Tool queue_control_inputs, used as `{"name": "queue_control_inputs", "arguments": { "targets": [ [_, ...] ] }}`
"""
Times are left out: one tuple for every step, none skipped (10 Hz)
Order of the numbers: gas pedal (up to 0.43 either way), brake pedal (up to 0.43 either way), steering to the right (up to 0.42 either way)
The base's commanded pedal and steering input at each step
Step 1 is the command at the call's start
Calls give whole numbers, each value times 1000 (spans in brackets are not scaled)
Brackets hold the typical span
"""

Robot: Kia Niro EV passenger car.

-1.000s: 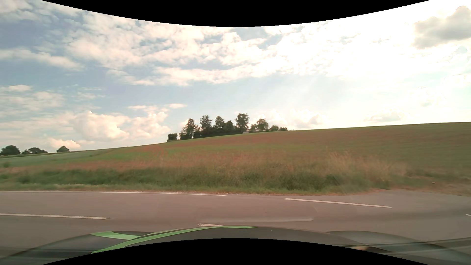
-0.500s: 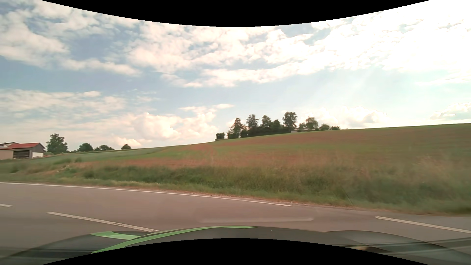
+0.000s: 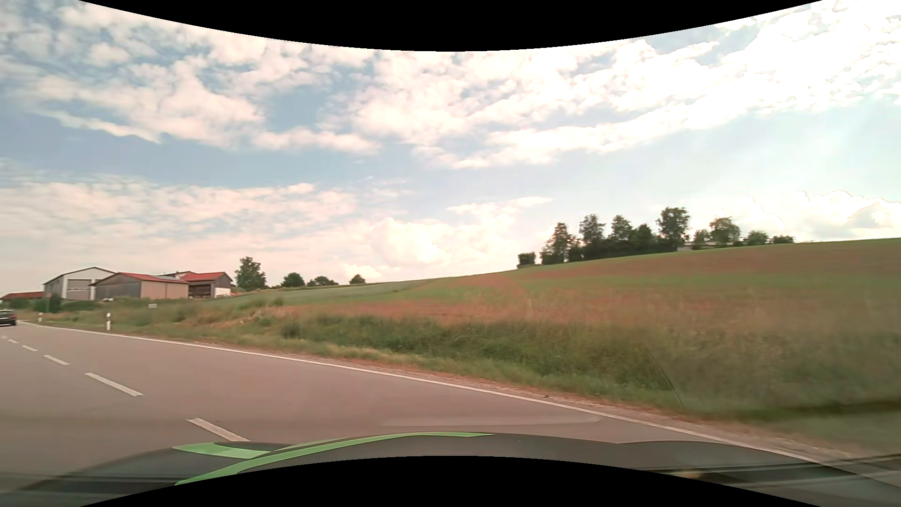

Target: Follow the waypoints while adhering to traffic rules and regulations

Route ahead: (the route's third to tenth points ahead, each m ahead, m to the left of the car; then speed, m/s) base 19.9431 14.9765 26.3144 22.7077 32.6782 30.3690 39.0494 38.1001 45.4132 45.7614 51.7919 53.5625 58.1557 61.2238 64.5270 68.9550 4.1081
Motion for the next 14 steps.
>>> {"name": "queue_control_inputs", "arguments": {
  "targets": [
    [319, 0, -556],
    [319, 0, -538],
    [319, 0, -514],
    [331, 0, -488],
    [331, 0, -456],
    [331, 0, -419],
    [339, 0, -385],
    [339, 0, -357],
    [350, 0, -331],
    [358, 0, -310],
    [358, 0, -286],
    [370, 0, -258],
    [370, 0, -224],
    [378, 0, -199]
  ]
}}
